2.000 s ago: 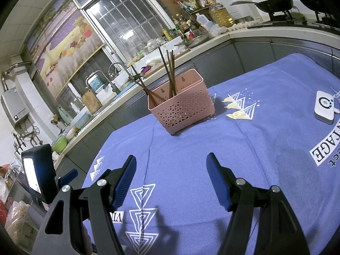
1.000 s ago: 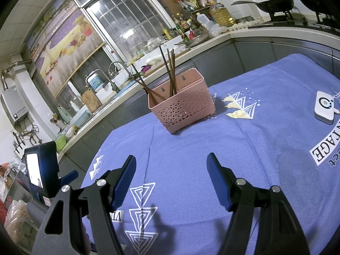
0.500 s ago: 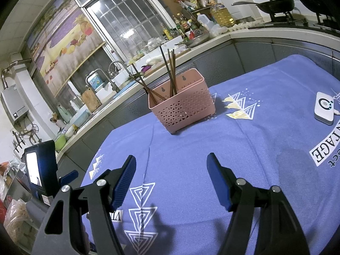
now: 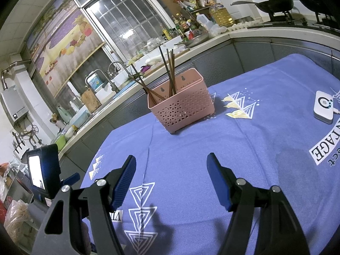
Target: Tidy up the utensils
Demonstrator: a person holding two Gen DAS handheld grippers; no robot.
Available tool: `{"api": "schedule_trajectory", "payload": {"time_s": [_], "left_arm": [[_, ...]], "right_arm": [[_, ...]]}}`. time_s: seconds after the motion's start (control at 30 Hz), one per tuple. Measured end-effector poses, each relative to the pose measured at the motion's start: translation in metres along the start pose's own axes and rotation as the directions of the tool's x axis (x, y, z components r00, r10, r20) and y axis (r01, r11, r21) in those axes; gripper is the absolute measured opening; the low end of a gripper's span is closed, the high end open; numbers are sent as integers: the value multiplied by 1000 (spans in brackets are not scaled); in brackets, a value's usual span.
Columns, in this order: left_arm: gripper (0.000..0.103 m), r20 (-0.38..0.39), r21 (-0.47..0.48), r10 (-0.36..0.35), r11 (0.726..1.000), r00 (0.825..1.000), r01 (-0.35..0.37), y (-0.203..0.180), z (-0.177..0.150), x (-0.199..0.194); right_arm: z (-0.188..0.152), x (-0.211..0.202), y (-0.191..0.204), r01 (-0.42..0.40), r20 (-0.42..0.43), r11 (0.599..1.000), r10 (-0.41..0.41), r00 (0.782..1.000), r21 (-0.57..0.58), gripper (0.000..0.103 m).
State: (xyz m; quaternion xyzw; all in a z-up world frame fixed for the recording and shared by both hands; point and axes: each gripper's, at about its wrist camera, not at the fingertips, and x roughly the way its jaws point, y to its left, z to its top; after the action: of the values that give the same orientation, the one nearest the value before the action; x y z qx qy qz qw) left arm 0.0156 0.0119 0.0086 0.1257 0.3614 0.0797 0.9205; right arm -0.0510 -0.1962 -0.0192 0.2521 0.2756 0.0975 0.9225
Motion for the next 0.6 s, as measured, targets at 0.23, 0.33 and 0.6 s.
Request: {"api": "schedule_trajectory", "payload": {"time_s": [0.23, 0.33, 0.6], "left_arm": [[97, -1, 3, 7, 1000, 1000, -7, 1, -1, 1], [97, 0, 9, 14, 1000, 1000, -14, 1, -2, 1], [97, 4, 24, 41, 999, 999, -41, -2, -3, 3]], "right_arm": [[0, 0, 1, 0, 0, 1000, 0, 1000, 0, 69], [0, 0, 1, 1, 1, 1000, -1, 1000, 1, 69], [0, -1, 1, 0, 0, 1000, 0, 1000, 1, 69]]}}
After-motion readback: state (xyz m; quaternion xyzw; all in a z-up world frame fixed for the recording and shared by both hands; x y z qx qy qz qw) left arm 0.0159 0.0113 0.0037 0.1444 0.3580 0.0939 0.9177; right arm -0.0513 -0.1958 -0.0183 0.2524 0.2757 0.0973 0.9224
